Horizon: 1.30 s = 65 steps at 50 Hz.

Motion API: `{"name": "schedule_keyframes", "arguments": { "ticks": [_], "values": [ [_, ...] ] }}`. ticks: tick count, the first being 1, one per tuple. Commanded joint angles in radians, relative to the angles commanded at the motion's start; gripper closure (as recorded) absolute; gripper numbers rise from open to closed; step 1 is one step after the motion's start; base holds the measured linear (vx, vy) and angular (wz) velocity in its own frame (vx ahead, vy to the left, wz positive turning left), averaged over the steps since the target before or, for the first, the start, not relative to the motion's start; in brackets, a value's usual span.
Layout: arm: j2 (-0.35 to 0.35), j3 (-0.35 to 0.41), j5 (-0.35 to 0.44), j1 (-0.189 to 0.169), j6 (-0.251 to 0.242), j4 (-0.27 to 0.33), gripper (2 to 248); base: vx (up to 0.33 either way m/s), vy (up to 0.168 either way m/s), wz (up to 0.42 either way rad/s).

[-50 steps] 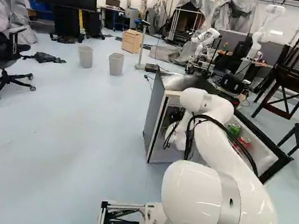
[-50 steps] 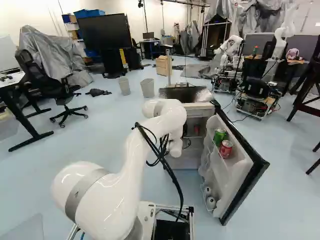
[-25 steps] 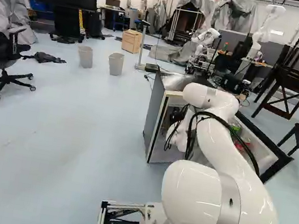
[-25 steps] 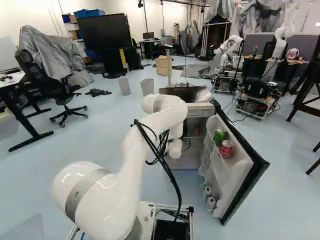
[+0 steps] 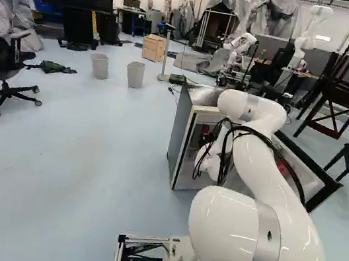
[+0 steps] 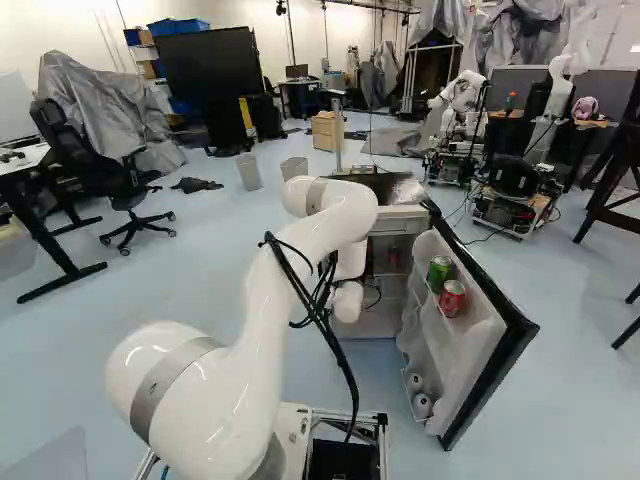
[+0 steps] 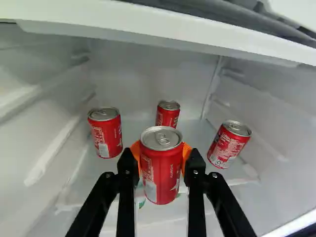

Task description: Grab a drink from the fridge

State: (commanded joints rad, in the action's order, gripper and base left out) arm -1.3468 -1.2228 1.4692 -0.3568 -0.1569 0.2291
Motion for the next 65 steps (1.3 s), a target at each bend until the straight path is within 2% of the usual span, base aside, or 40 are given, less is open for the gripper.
{"name": "schedule_keyframes", "arguments": {
  "ticks": [23, 54, 65],
  "values": [
    [0.077, 0.151, 0.0, -0.017, 0.0, 0.0, 152, 0.0, 0.0, 0.0],
    [0.263, 0.403, -0.003, -0.044, 0.0, 0.0, 152, 0.0, 0.0, 0.0],
    [0.321, 0.471, -0.016, -0.05, 0.0, 0.0, 152, 0.0, 0.0, 0.0]
  ]
}}
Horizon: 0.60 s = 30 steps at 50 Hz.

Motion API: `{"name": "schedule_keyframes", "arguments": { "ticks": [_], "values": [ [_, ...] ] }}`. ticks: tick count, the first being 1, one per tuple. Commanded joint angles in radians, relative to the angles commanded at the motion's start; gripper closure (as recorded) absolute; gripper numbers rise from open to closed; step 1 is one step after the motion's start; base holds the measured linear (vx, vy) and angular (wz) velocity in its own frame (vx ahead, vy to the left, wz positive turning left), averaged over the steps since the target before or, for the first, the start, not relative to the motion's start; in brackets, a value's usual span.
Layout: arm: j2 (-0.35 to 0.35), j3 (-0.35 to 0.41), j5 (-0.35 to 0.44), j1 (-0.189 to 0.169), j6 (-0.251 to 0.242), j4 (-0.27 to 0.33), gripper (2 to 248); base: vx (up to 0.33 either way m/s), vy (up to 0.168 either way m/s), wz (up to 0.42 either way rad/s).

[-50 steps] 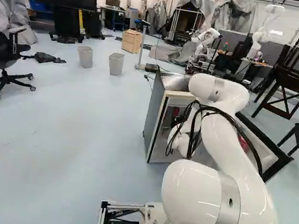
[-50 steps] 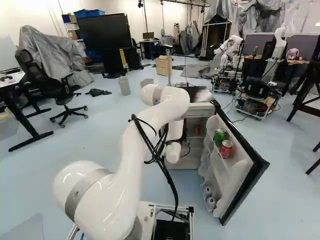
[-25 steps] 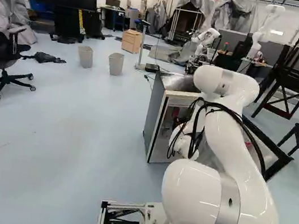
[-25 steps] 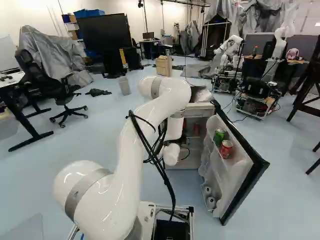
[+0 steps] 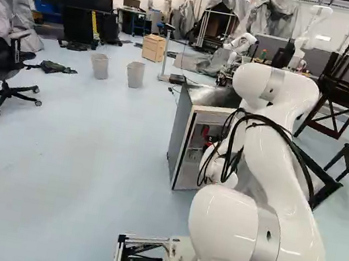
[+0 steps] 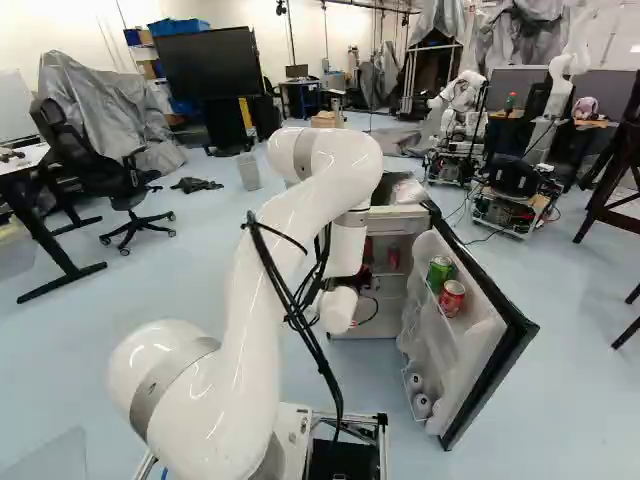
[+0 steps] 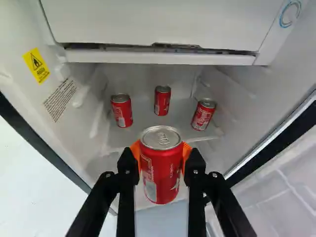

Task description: Grab a drink from the fridge

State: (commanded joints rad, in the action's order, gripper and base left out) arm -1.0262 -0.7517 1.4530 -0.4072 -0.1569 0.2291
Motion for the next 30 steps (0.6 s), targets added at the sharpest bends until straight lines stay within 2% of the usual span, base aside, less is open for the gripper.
{"name": "schedule_keyframes", "arguments": {
  "ticks": [30],
  "values": [
    [0.124, 0.104, -0.043, -0.004, 0.0, 0.0, 152, 0.0, 0.0, 0.0]
  ]
}}
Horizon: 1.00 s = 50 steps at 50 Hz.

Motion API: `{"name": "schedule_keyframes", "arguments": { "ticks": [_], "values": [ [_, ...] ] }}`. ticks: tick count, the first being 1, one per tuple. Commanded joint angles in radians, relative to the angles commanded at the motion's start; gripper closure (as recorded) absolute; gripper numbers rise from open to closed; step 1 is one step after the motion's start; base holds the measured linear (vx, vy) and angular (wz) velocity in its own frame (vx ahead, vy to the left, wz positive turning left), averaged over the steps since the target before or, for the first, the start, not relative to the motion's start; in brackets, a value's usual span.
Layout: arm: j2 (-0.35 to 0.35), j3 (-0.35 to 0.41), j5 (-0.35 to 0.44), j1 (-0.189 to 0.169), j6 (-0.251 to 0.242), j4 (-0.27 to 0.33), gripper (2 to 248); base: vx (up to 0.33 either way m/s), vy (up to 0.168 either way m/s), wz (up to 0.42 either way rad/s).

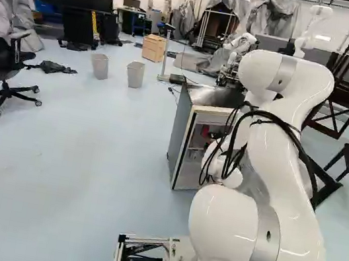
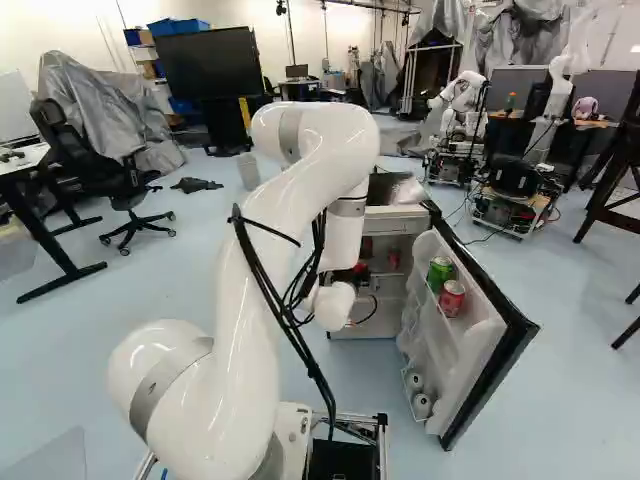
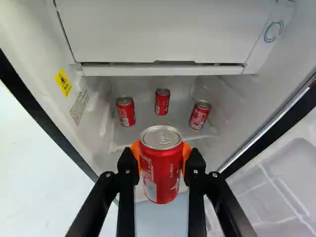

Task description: Grab a drink from the fridge

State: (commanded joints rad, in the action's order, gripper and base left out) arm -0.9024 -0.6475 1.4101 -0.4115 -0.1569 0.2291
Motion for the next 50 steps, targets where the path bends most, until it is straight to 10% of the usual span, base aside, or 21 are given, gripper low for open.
{"name": "schedule_keyframes", "arguments": {
  "ticks": [50],
  "values": [
    [0.216, 0.167, -0.109, -0.022, 0.0, 0.0, 152, 0.0, 0.0, 0.0]
  ]
}}
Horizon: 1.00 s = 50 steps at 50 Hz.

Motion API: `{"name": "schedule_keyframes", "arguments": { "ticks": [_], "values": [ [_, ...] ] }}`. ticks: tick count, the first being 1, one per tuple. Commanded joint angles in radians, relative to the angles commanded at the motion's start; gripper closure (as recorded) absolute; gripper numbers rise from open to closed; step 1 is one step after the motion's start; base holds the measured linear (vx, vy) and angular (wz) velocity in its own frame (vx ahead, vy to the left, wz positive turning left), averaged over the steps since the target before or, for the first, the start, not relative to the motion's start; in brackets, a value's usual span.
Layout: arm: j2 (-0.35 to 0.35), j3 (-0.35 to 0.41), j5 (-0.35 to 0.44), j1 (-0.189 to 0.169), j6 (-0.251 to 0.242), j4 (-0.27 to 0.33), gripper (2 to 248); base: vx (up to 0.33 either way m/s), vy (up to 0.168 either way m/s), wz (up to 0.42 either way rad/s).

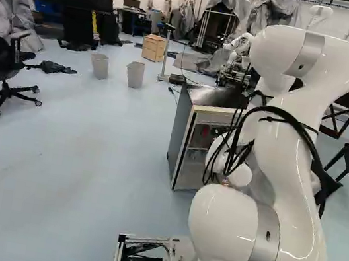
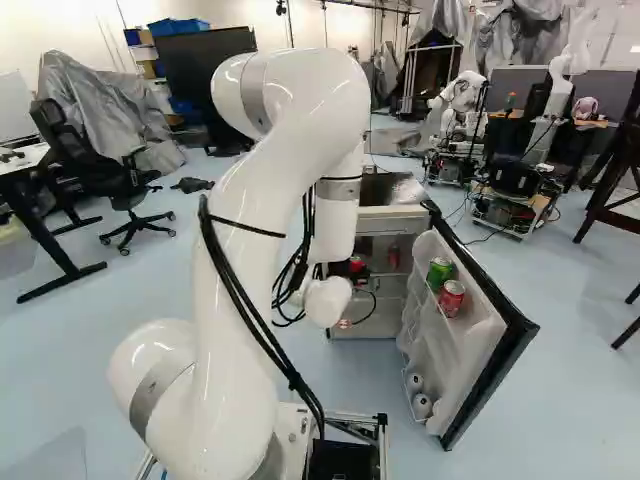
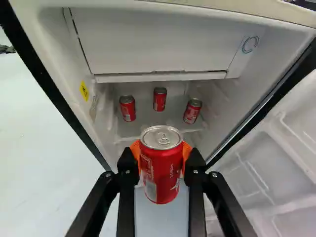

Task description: Grab a drink from the fridge

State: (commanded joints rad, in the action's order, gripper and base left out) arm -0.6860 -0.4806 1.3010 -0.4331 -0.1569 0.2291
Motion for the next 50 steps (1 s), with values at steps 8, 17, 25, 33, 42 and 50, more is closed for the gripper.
{"name": "schedule_keyframes", "arguments": {
  "ticks": [8, 17, 25, 33, 42, 50],
  "values": [
    [0.029, 0.014, -0.013, 0.0, 0.0, 0.0, 152, 0.0, 0.0, 0.0],
    [0.062, 0.029, -0.016, 0.0, 0.0, 0.0, 152, 0.0, 0.0, 0.0],
    [0.092, 0.042, -0.016, 0.0, 0.0, 0.0, 152, 0.0, 0.0, 0.0],
    [0.12, 0.054, -0.015, 0.0, 0.0, -0.003, 152, 0.0, 0.0, 0.0],
    [0.152, 0.067, -0.009, 0.0, 0.0, -0.019, 152, 0.0, 0.0, 0.0],
    [0.18, 0.077, -0.002, 0.0, 0.0, -0.036, 152, 0.0, 0.0, 0.0]
  ]
}}
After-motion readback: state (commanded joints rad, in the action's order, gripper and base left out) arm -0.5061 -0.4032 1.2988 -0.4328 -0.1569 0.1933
